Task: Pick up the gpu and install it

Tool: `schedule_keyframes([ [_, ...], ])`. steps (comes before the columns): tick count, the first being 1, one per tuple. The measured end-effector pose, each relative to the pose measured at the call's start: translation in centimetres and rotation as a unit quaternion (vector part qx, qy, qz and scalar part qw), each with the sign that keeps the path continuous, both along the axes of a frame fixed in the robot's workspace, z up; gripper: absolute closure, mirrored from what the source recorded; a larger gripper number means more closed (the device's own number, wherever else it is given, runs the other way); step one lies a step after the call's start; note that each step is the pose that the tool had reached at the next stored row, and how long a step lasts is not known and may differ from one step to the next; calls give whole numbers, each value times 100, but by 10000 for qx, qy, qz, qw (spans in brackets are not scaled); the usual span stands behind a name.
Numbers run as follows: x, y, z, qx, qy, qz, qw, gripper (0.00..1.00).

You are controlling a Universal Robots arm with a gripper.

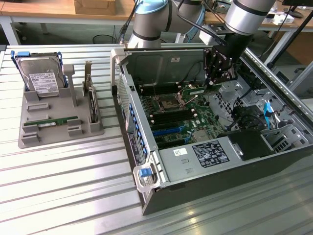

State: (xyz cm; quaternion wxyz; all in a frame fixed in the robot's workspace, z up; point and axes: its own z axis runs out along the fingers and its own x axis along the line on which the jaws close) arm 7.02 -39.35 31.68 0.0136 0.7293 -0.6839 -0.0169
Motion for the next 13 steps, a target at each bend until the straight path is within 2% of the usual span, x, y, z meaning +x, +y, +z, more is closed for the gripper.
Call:
schedule_keyframes([
  [13,0,0,-27,0,0,0,10000,87],
])
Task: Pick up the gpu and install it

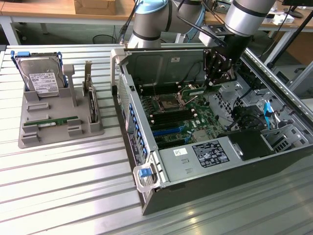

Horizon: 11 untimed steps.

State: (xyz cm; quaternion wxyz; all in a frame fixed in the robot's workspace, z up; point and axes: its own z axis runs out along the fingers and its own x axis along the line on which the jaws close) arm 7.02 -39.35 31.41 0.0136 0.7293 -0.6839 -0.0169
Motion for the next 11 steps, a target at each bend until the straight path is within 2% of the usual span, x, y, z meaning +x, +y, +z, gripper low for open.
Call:
schedule_keyframes([
  [11,0,0,-25,0,0,0,10000,87],
])
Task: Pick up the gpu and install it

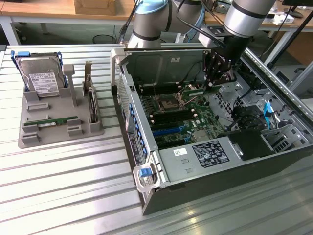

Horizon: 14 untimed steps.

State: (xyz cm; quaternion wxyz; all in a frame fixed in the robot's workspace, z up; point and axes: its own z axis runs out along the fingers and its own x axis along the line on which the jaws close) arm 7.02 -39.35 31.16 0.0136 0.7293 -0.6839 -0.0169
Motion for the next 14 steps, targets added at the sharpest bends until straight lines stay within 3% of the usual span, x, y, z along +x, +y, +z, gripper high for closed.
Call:
schedule_keyframes([
  [14,0,0,-36,0,0,0,10000,87],
])
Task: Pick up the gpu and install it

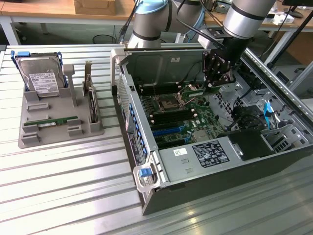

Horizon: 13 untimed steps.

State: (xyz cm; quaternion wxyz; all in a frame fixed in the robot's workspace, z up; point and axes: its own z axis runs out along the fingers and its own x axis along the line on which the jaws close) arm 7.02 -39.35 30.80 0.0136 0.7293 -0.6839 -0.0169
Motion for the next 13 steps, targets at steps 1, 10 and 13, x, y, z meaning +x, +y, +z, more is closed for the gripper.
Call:
schedule_keyframes([
  [1,0,0,-3,0,0,0,10000,87],
  [10,0,0,-24,0,0,0,10000,87],
  [13,0,0,-31,0,0,0,10000,87],
])
